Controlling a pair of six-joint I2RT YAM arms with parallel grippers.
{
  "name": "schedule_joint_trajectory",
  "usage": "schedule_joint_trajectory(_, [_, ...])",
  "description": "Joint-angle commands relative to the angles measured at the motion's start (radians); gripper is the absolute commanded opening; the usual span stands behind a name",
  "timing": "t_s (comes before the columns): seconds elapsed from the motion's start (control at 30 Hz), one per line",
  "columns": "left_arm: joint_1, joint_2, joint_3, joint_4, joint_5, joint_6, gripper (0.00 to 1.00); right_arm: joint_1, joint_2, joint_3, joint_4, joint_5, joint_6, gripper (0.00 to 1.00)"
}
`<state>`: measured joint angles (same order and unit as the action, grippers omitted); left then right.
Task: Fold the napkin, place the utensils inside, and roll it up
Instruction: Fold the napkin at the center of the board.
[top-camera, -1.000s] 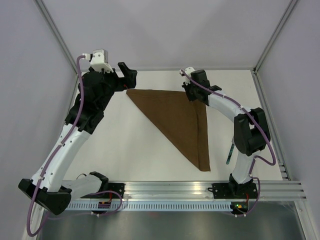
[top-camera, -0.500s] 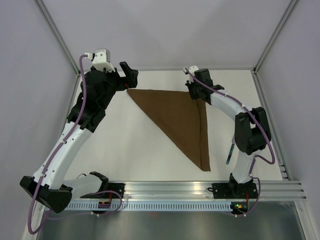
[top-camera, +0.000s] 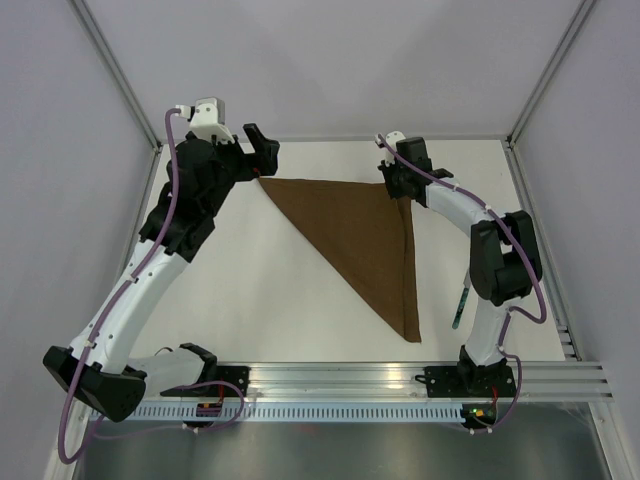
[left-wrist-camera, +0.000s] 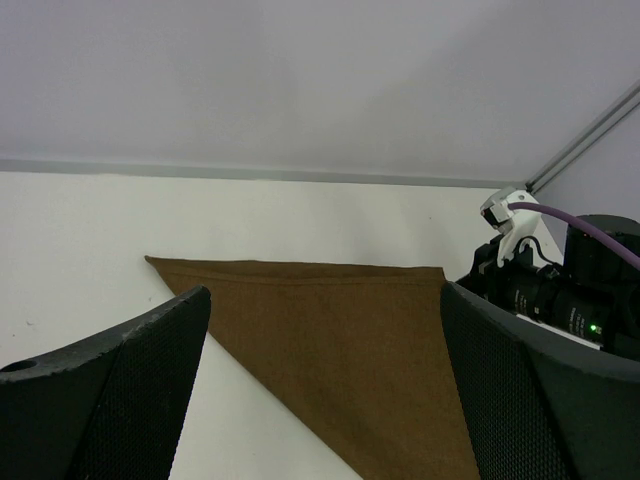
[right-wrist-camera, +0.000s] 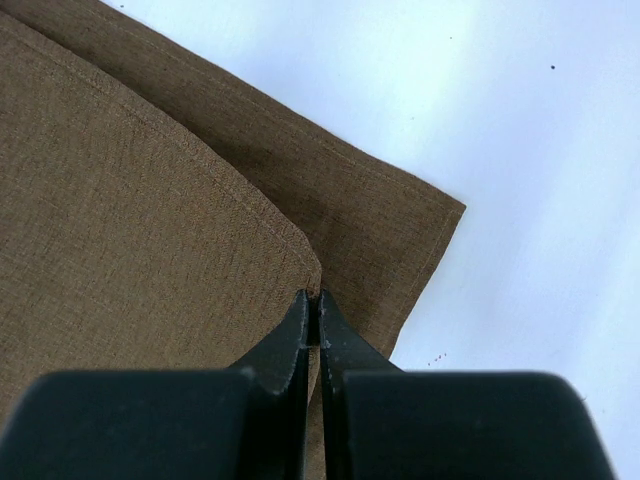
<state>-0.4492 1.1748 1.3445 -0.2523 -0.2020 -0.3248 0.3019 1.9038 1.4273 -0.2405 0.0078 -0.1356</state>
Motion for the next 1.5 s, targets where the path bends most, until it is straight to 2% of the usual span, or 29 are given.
schedule_joint_trajectory(0.0, [0.003,0.005,-0.005,0.045,0.013,-0.034,1.0,-0.009,0.014,0.027,0.023,0.014,0.004,0.01])
schedule_joint_trajectory(0.73, [0.003,0.011,-0.024,0.05,0.013,-0.033,1.0,-0.052,0.058,0.137,-0.009,0.021,0.004,0.0])
schedule_joint_trajectory(1.47, [0.004,0.023,-0.034,0.056,0.015,-0.031,1.0,-0.081,0.083,0.14,0.001,0.024,0.005,0.0])
